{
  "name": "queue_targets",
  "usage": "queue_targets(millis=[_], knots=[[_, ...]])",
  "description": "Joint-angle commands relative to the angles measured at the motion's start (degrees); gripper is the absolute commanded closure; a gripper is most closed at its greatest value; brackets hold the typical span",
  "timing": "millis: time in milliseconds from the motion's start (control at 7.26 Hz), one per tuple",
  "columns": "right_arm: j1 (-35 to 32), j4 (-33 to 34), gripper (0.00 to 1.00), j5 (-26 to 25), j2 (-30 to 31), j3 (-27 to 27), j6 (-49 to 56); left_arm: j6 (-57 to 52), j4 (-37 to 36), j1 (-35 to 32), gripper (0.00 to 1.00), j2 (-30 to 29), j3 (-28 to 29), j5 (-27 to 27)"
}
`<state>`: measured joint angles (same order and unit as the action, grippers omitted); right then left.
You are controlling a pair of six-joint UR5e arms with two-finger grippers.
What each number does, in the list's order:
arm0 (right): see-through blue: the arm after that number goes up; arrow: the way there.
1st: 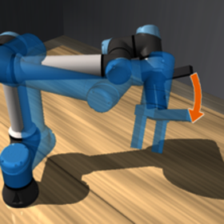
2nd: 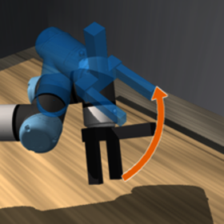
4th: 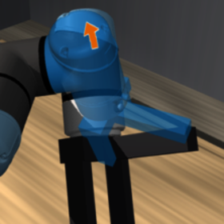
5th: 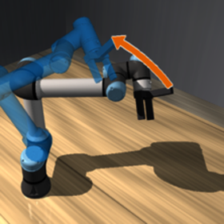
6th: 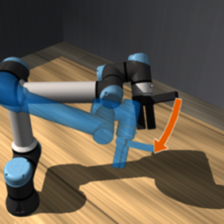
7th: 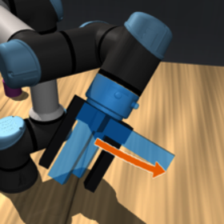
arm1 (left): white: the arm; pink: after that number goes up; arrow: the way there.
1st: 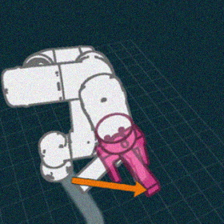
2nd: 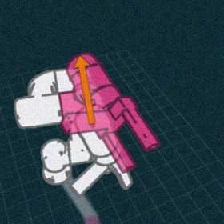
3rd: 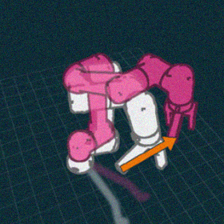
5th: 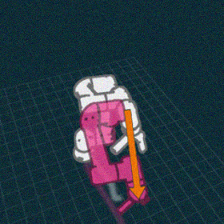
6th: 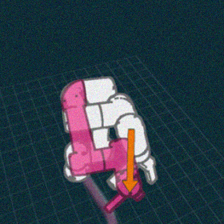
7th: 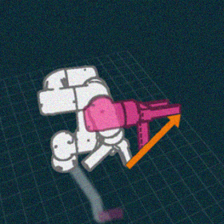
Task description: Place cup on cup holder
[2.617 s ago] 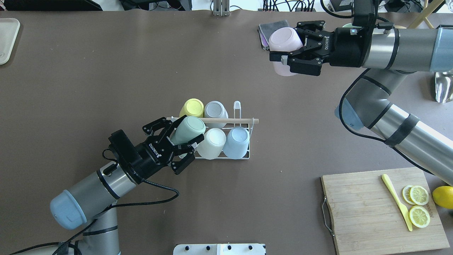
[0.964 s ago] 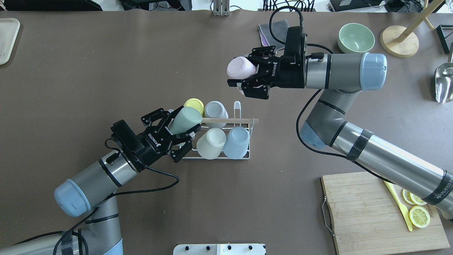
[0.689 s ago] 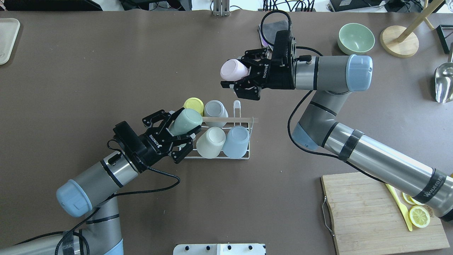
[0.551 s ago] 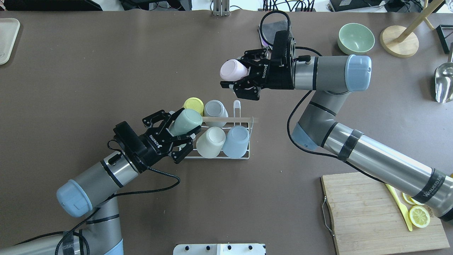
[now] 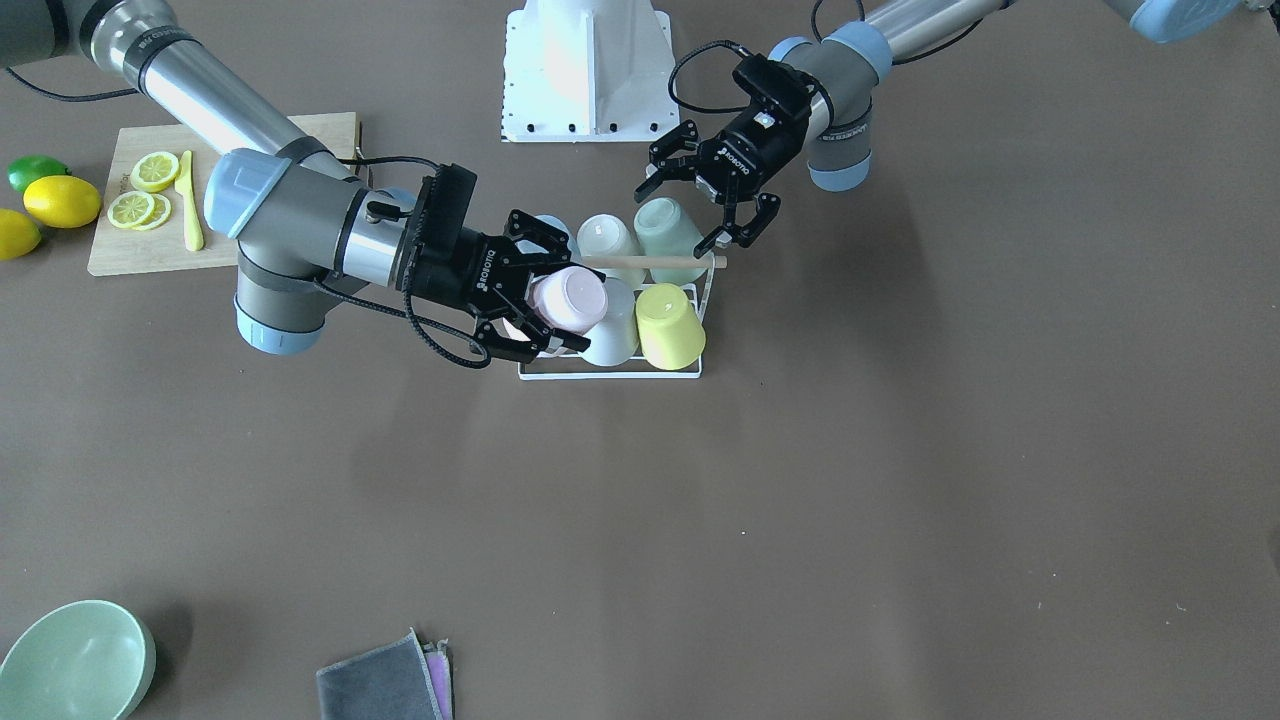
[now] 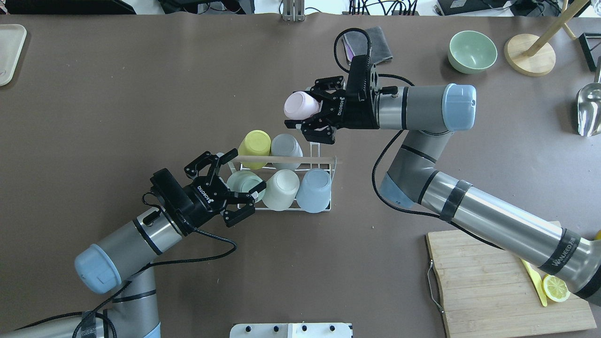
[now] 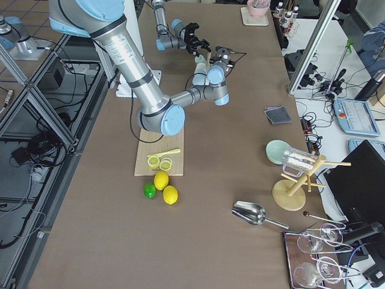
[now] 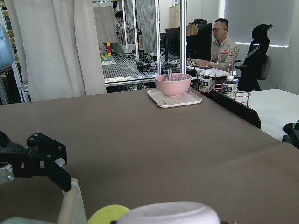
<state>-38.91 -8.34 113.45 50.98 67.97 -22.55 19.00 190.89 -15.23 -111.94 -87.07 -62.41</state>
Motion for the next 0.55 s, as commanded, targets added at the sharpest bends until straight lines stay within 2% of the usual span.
queue_targets(millis=[0, 276, 413], knots=[[0.5, -0.1, 1.0, 0.2, 0.6, 0.0, 0.8, 0.0, -0.1, -0.2, 0.02, 0.1, -2.5, -0.3], [1.1, -0.3, 1.0, 0.0, 1.0, 0.0, 1.8, 0.0, -3.5, -1.5, 0.02, 2.3, -8.3, -1.0], [1.2, -0.3, 1.0, 0.1, 1.4, 0.0, 1.9, 0.0, -10.6, -3.7, 0.02, 5.5, -14.4, -3.2]])
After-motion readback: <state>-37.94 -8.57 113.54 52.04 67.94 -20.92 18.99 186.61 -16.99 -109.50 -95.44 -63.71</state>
